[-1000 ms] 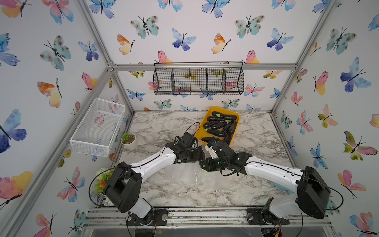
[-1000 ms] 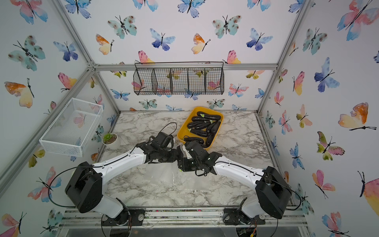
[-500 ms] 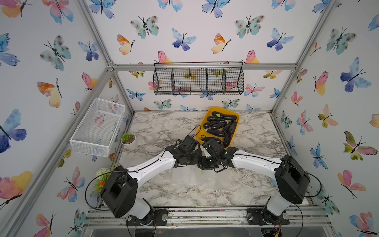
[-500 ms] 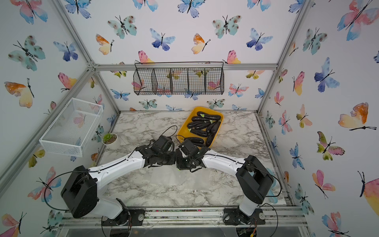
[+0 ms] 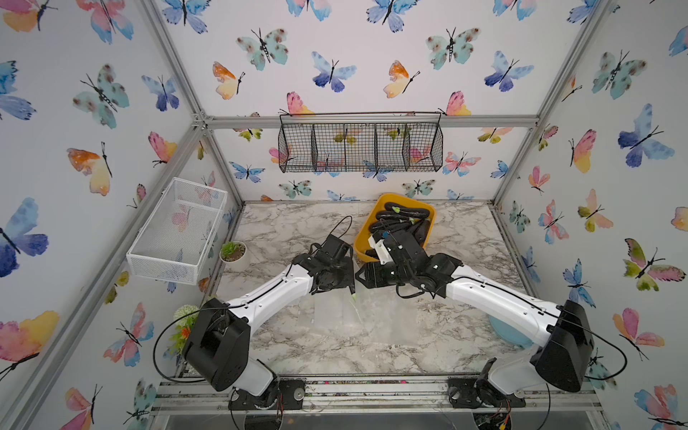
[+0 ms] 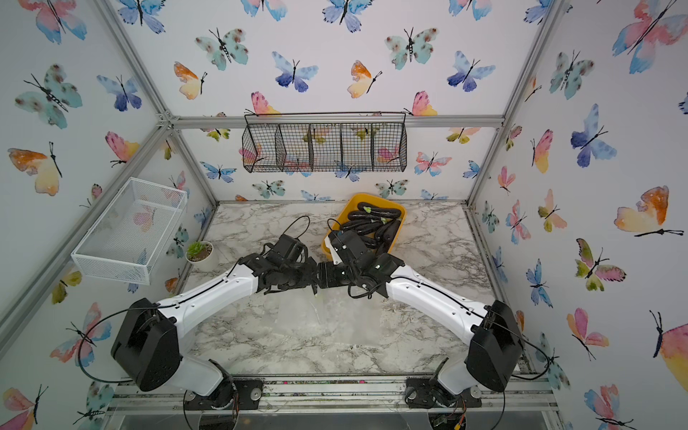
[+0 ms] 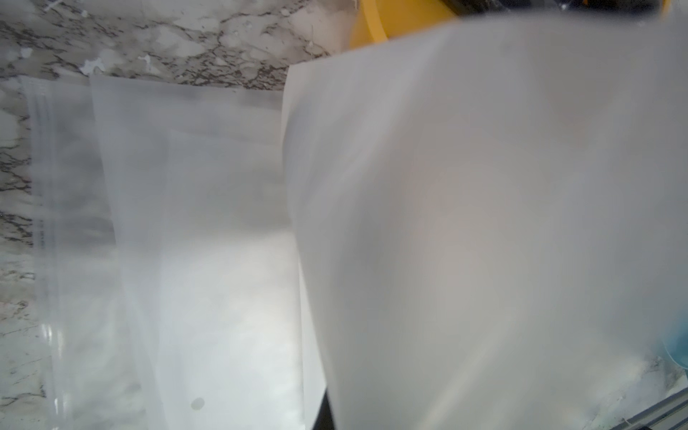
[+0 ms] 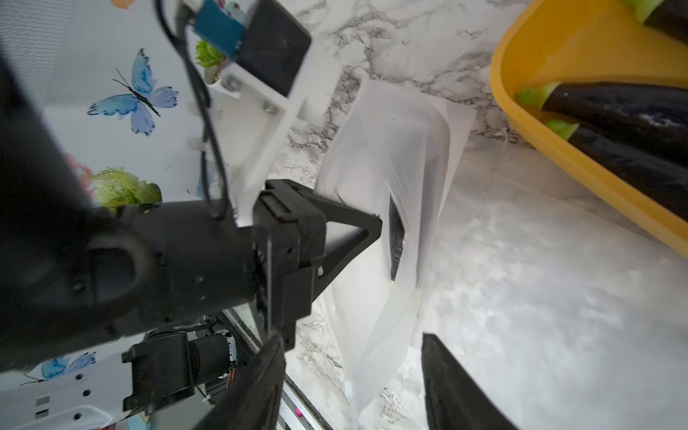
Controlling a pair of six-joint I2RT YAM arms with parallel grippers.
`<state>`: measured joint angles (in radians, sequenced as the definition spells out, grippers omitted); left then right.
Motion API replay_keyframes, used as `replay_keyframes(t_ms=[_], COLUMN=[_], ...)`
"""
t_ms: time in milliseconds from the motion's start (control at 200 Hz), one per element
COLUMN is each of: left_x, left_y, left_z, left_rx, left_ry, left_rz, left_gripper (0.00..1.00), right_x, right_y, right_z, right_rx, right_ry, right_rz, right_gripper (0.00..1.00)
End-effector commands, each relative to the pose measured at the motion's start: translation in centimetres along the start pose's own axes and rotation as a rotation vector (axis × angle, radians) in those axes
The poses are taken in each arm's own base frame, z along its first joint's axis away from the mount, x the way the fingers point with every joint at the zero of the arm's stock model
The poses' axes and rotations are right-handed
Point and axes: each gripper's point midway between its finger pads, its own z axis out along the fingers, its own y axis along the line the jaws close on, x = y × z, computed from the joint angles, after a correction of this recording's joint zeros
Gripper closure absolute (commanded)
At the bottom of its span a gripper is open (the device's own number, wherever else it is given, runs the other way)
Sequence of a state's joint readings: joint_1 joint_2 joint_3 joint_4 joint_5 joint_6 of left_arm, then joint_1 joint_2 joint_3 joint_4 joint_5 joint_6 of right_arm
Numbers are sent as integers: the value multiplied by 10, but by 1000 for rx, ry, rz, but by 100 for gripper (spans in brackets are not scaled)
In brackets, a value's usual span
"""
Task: Place the eggplant in a zip-top bag and seal the zipper
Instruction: Place the eggplant in the zipper food storage bag, then pick up the eggplant from the basket.
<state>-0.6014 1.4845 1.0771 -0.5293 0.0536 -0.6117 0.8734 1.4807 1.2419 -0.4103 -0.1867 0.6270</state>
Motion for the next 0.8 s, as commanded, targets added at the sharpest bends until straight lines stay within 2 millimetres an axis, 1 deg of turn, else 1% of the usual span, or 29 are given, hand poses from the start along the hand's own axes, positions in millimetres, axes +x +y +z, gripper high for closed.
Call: replay_keyframes(t_ms=[0, 95, 170, 215, 290, 370, 405, 440, 471, 506, 566, 626, 666, 741, 796], left_x=[-16, -29, -34, -39, -47, -60, -63, -66, -67, -67, -62, -53, -46, -30, -17], left_y=[38, 81, 114, 128, 136, 136, 135, 134, 133, 129, 123, 114, 99, 76, 68], left_z=[-28, -62, -96, -118, -153, -193, -206, -218, -223, -220, -200, -170, -147, -104, -76], left_rx=[-21, -141, -294, -386, -459, -501, -513, -531, -538, -524, -518, -553, -539, -509, -526], left_ry=[-43, -100, -151, -191, -255, -345, -363, -371, -367, -344, -281, -203, -143, -15, 57], left_rz=[-68, -116, -132, -132, -128, -117, -104, -89, -80, -60, -19, 43, 98, 157, 185], left_gripper=[100, 100, 100, 100, 100, 100, 100, 100, 100, 100, 100, 100, 100, 100, 100], right_x=[-17, -27, -28, -29, -34, -45, -51, -59, -65, -71, -83, -93, -99, -103, -102], right_y=[-25, -28, -30, -31, -35, -42, -50, -64, -77, -92, -121, -141, -154, -177, -190], right_z=[3, 14, 25, 33, 39, 41, 42, 42, 41, 41, 40, 39, 40, 45, 52], right_rx=[49, 71, 84, 85, 96, 115, 139, 176, 206, 225, 257, 257, 275, 326, 352], right_ry=[-70, -72, -53, -52, -61, -80, -89, -99, -106, -111, -130, -135, -137, -93, -48], right_rz=[-21, -71, -90, -101, -107, -113, -114, -115, -110, -98, -81, -82, -100, -143, -177], right_gripper=[41, 41, 41, 41, 40, 40, 39, 39, 39, 39, 38, 37, 37, 37, 37])
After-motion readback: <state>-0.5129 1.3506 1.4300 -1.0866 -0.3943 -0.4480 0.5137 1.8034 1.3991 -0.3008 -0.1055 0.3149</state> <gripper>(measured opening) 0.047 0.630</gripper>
